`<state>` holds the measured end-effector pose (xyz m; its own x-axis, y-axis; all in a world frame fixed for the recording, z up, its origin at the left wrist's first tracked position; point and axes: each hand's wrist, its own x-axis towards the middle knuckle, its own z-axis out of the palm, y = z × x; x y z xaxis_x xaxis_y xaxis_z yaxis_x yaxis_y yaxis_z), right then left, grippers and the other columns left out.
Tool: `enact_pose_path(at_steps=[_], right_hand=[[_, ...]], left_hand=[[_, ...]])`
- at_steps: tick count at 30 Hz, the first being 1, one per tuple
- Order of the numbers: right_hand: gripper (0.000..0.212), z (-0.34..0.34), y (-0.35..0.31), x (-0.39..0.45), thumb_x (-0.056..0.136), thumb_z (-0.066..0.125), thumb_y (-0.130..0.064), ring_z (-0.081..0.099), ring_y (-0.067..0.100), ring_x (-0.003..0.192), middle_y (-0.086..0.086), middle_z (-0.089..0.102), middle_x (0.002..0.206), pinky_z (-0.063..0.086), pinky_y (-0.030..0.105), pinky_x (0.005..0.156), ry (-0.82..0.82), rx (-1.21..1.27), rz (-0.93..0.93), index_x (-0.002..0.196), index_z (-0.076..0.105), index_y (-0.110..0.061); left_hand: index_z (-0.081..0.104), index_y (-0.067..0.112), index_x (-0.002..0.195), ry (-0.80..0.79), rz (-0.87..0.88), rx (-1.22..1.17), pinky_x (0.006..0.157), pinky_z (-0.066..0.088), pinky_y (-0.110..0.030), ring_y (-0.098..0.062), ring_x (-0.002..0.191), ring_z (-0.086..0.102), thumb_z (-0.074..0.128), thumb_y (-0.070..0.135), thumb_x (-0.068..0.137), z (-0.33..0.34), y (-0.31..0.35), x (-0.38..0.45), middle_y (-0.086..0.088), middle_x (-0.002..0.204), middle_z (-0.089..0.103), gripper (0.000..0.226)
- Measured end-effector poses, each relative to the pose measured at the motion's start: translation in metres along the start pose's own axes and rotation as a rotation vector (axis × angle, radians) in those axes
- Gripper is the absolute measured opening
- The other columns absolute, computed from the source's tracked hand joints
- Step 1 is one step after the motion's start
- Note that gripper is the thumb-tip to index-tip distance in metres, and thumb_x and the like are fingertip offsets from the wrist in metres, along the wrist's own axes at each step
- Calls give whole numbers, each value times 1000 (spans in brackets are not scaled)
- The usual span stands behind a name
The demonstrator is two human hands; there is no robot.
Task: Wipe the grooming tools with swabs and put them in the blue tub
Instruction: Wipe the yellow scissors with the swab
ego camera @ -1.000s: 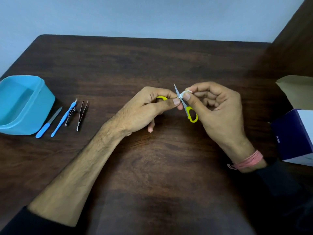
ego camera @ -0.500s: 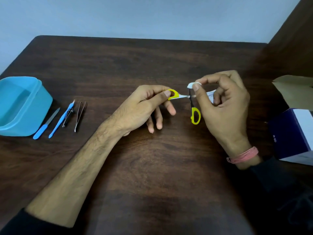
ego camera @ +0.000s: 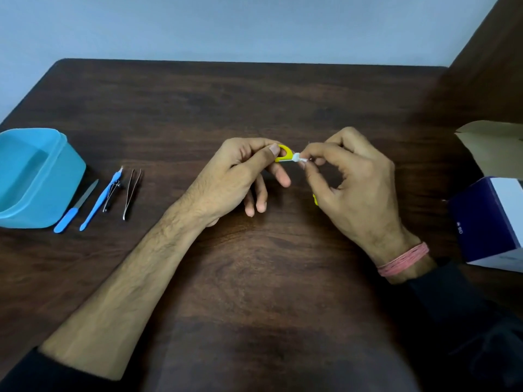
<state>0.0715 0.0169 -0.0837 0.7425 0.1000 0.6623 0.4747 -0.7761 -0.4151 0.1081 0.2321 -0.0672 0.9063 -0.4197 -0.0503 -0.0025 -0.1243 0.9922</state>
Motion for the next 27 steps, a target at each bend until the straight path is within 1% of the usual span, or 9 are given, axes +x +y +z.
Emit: enact_pose_path(at_steps=[3,6,9,13,14,18,22,24,27], right_hand=[[10,2,-5,0,97,79,-9,64,15,83,2,64,94,56,39,74,5,9,-5,106,83,-12],[9,0,-4,2,97,79,-10,64,15,82,1,63,92,56,40,73,16,7,27,104,83,-13],[9,1,-7,0,97,78,-9,64,17,80,2,64,92,56,40,73,-18,12,-3,104,84,-12],[9,-2,-1,3,97,78,-13,65,16,81,0,63,91,58,45,73,16,-12,27,103,84,-15],[9,-2,-1,3,97,78,-13,64,16,80,0,63,90,57,44,73,21,-10,29,102,84,-15],[7,3,-9,1,99,79,-9,64,14,81,2,65,91,55,34,76,17,22,-10,104,84,-11],[8,3,-8,2,98,78,-9,64,13,80,2,65,92,55,31,74,50,27,24,103,83,-11],[7,5,-13,1,98,78,-9,63,13,82,2,64,93,53,28,76,46,23,11,104,83,-11],[6,6,-17,1,101,78,-9,62,13,83,4,64,92,52,28,77,35,20,-30,105,83,-9]], left_hand=[[73,8,118,7,13,16,32,41,-21,-15,38,56,49,23,120,0,0,0,-7,86,79,29],[73,6,120,9,29,29,32,39,-20,-14,38,54,49,22,120,0,-1,0,-6,84,78,29],[74,9,116,12,43,39,32,38,-20,-14,38,54,49,23,120,0,-2,-1,-5,82,77,29],[74,15,114,26,44,33,31,37,-20,-14,37,52,49,23,120,1,-1,-1,-5,83,77,28],[74,16,113,29,46,35,31,36,-20,-14,36,52,48,23,120,1,-1,-1,-4,82,77,28],[75,15,110,37,41,7,31,34,-19,-14,36,50,48,23,120,1,-3,-1,-6,80,75,30],[77,9,112,34,37,-33,32,34,-20,-15,38,46,48,21,119,1,-2,2,-11,85,80,32],[77,10,108,32,40,-51,33,34,-21,-16,39,46,47,20,119,0,-2,3,-14,87,81,34],[76,8,104,21,32,-53,33,34,-21,-16,39,46,46,20,119,0,-1,3,-16,91,83,37]])
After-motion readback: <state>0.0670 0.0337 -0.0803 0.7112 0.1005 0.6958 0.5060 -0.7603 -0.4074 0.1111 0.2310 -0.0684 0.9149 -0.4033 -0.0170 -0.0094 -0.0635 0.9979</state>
